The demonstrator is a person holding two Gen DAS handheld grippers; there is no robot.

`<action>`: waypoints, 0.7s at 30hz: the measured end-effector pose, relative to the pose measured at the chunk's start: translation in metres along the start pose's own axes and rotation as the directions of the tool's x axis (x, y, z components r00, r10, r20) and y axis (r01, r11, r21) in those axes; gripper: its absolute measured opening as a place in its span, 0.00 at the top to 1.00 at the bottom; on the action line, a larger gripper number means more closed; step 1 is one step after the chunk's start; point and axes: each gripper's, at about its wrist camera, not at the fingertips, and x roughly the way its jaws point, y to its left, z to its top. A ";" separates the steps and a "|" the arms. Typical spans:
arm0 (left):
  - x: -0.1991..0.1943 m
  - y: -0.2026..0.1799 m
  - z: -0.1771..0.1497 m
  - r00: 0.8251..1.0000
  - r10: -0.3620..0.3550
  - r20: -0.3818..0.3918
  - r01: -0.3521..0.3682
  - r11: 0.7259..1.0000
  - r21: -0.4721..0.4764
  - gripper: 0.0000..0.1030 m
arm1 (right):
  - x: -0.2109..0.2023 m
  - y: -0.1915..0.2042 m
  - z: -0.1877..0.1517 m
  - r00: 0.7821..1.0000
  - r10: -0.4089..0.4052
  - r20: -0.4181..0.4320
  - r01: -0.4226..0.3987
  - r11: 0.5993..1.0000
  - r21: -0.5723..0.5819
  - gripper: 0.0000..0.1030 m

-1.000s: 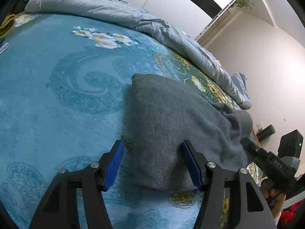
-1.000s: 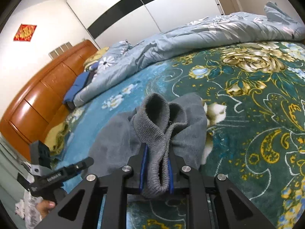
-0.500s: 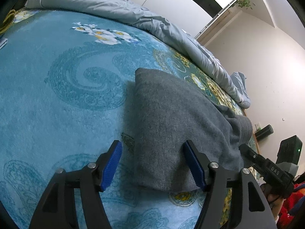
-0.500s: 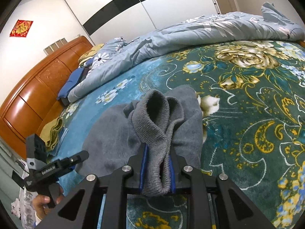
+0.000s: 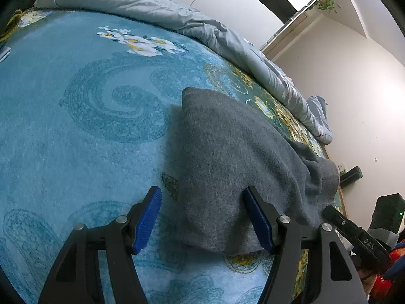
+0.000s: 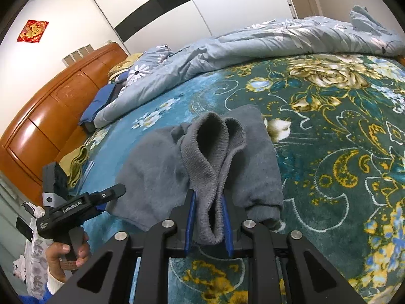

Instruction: Fold clothes

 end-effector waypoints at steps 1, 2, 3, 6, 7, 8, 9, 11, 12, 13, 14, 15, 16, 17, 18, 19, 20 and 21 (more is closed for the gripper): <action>0.000 0.000 0.000 1.000 0.001 -0.001 -0.001 1.000 0.000 0.33 | -0.001 0.001 0.000 1.000 0.001 0.002 -0.001 1.000 -0.003 0.81; 0.000 0.000 0.000 1.000 0.001 -0.002 -0.001 1.000 -0.001 0.33 | -0.002 0.002 0.000 1.000 0.000 0.004 0.000 1.000 -0.006 0.81; 0.000 0.000 0.000 1.000 0.002 -0.003 -0.002 1.000 -0.001 0.33 | -0.003 0.003 0.000 1.000 0.001 0.004 -0.001 1.000 -0.011 0.83; 0.000 0.000 0.001 1.000 0.005 -0.006 -0.005 1.000 0.003 0.33 | -0.007 0.006 0.001 1.000 0.010 0.010 -0.010 1.000 -0.023 0.86; 0.000 0.000 0.001 1.000 0.006 -0.006 -0.006 1.000 0.005 0.33 | -0.008 0.007 0.001 1.000 0.014 0.014 -0.013 1.000 -0.027 0.86; 0.000 0.000 0.000 1.000 0.006 -0.007 -0.006 1.000 0.006 0.33 | -0.010 0.007 0.003 1.000 0.014 0.018 -0.013 0.999 -0.033 0.86; 0.000 -0.001 0.000 1.000 0.005 -0.008 -0.005 1.000 0.007 0.33 | -0.012 0.009 0.006 1.000 0.013 0.023 -0.012 0.999 -0.044 0.86; 0.000 -0.002 0.000 1.000 0.004 -0.009 -0.004 1.000 0.011 0.33 | -0.016 0.011 0.013 0.999 0.012 0.034 -0.009 0.998 -0.065 0.87; 0.000 -0.002 0.001 1.000 0.003 -0.010 -0.003 1.000 0.012 0.33 | -0.018 0.012 0.016 0.999 0.012 0.041 -0.009 0.997 -0.075 0.87; 0.000 -0.003 0.001 1.000 0.001 -0.010 -0.001 1.000 0.015 0.33 | -0.020 0.012 0.020 0.999 0.013 0.051 -0.009 0.997 -0.082 0.87; 0.000 -0.004 0.001 1.000 -0.003 -0.011 0.004 1.000 0.018 0.33 | -0.022 0.012 0.024 0.998 0.014 0.061 -0.008 0.996 -0.090 0.88; 0.000 -0.005 0.001 1.000 -0.008 -0.012 0.008 1.000 0.023 0.33 | -0.024 0.012 0.028 0.997 0.014 0.072 -0.007 0.995 -0.097 0.88; 0.000 -0.007 0.001 1.000 -0.009 -0.012 0.010 1.000 0.027 0.33 | -0.026 0.012 0.031 0.996 0.014 0.082 -0.006 0.994 -0.105 0.88; 0.000 -0.007 0.001 1.000 -0.009 -0.013 0.009 1.000 0.029 0.33 | -0.026 0.011 0.032 0.996 0.012 0.090 -0.002 0.994 -0.112 0.89; 0.001 -0.008 0.001 1.000 -0.009 -0.015 0.009 0.999 0.032 0.33 | -0.024 0.008 0.034 0.996 0.009 0.094 0.002 0.993 -0.120 0.89; 0.002 -0.008 0.001 1.000 -0.008 -0.017 0.009 0.999 0.032 0.33 | -0.020 0.005 0.034 0.996 0.005 0.084 0.005 0.993 -0.116 0.89; 0.003 -0.008 0.001 1.000 -0.008 -0.021 0.009 1.000 0.030 0.33 | -0.012 -0.003 0.032 0.998 -0.006 0.060 0.012 0.996 -0.093 0.89; 0.004 -0.007 0.001 1.000 -0.008 -0.026 0.009 1.000 0.027 0.33 | -0.003 -0.011 0.028 0.999 -0.010 0.034 0.013 0.998 -0.066 0.89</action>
